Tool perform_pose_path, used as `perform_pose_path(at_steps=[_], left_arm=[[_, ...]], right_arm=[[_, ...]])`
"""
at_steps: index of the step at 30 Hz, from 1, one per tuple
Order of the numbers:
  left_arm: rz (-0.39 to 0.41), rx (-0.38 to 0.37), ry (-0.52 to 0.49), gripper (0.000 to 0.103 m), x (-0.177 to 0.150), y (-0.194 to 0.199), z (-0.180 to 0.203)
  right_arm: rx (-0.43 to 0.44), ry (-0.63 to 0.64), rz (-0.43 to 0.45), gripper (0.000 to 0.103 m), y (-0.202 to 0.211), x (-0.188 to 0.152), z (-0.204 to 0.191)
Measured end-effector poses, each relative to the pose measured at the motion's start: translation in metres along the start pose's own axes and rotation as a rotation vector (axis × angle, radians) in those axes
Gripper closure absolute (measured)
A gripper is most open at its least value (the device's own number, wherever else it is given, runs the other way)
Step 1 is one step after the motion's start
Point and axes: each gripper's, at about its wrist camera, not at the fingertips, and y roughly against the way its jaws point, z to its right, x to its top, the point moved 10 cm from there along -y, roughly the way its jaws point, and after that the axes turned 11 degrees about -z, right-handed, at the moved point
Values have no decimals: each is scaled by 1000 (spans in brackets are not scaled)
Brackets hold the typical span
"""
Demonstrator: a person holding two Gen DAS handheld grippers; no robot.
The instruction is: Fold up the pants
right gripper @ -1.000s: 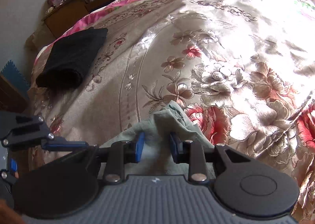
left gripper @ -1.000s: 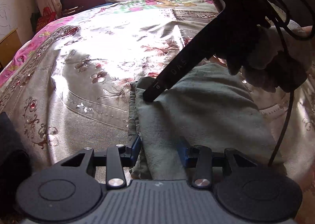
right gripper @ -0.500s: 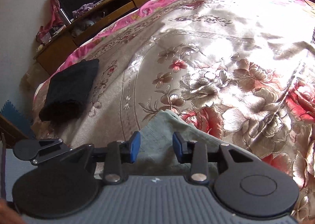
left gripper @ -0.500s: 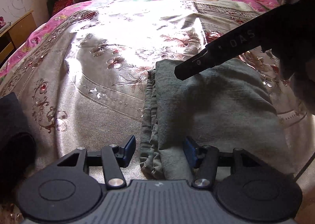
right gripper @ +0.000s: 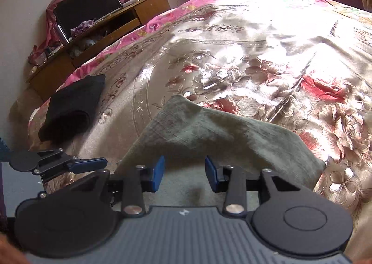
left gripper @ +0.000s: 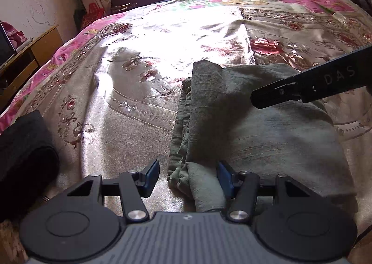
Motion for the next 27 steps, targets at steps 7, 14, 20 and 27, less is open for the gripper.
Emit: perform_pose_path(at_steps=[7,14,20,27], left_arm=[[46,36,-41,34,-5,28,10],[105,8,-25,34,-6,52,23],[142,2,7,27,-14,66,28],[263,108,17,5,-21,103,26]], right_arm=[[-32,-50,56,60,44,-31,-15],[-89,-72,74,60,64,-48,-28],[-106,-92,92,57,76,-66,-40],[-120,-87,135,57,94,-88,-64]])
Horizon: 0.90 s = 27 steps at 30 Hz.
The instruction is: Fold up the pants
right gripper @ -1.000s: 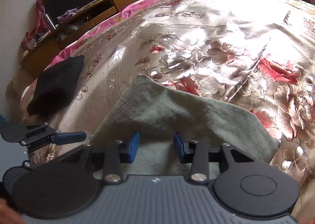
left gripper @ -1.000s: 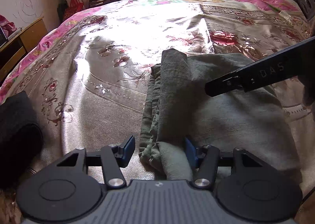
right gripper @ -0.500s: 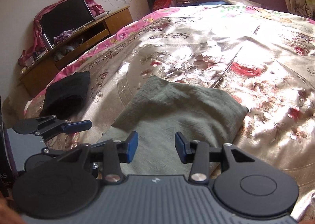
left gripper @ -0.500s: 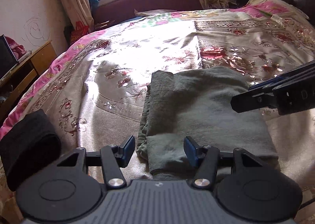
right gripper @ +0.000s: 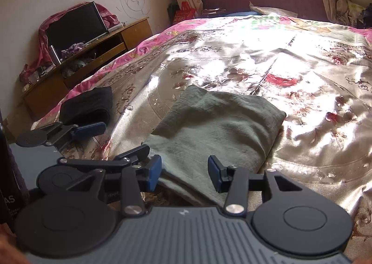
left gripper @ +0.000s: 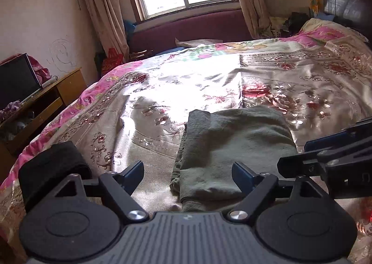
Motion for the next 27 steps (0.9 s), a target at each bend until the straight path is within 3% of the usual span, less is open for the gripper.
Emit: perform_pose_path(at_steps=[2,9,16,27], left_arm=[[22,8,8,0,-2,8,-1],[19,-28,70,0,-11,17,4],[-17,-32,64,0,-22,12,14],[-60,-36,102,0,-36,9,14]], right_arm=[[4,-16,26,57,9,-4,-2],[-15,-86,55,56,26,-20,4],[-83,-131,24,56,17,-41,20],[-78,-172,1,56,11,-57,22]])
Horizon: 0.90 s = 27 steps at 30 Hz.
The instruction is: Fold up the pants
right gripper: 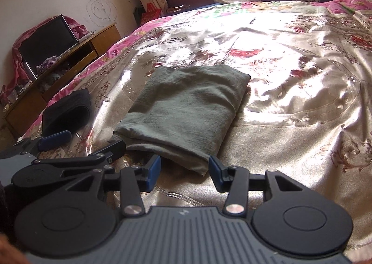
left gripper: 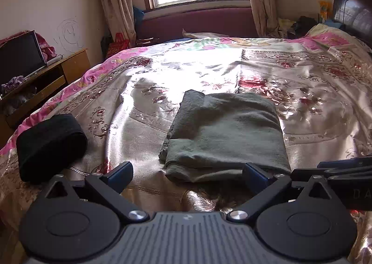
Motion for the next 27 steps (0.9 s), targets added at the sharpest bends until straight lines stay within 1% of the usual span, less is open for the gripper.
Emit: perform_pose_path(at_steps=[7,12,18,22,27], left_arm=[[7,2,4,0,4,1,-2],[9,8,-3,0,13,-7,-8],[2,22,4,0,20,-20,-14],[-3,20,5,0,22,-26,-13],[-5,20,-8,0,25,-29,-11]], right_arm=[[7,8,-2,55,1,-1,-3],[38,-2,-11,55,-7,12,-5],[47,7,-15,55,-20,29,-8],[40,15,-18,55,-23,33,-8],[47,-5,-28,55,-27,35,-4]])
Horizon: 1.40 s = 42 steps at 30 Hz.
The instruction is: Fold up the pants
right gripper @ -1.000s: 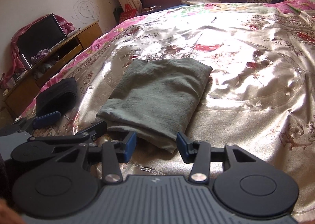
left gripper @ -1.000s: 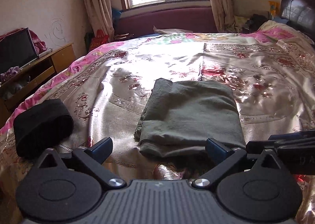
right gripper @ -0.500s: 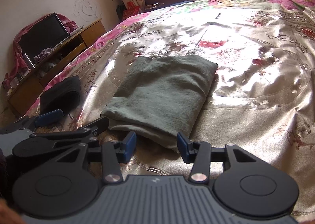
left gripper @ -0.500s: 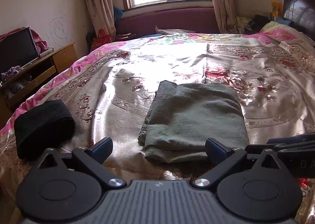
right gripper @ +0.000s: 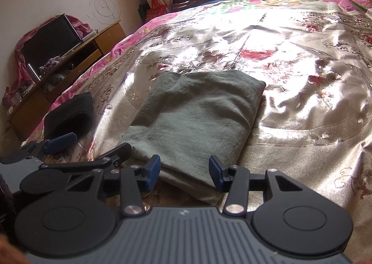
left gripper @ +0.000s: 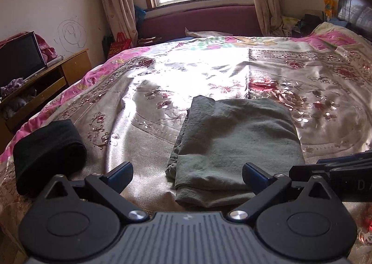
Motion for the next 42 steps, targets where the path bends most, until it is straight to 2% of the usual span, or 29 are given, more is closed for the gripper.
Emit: perform_pose_path(at_steps=[42], left_arm=[[6,11,0,0,3,-5,-2]], right_arm=[[4,-14,-11,55,-4,3,2]])
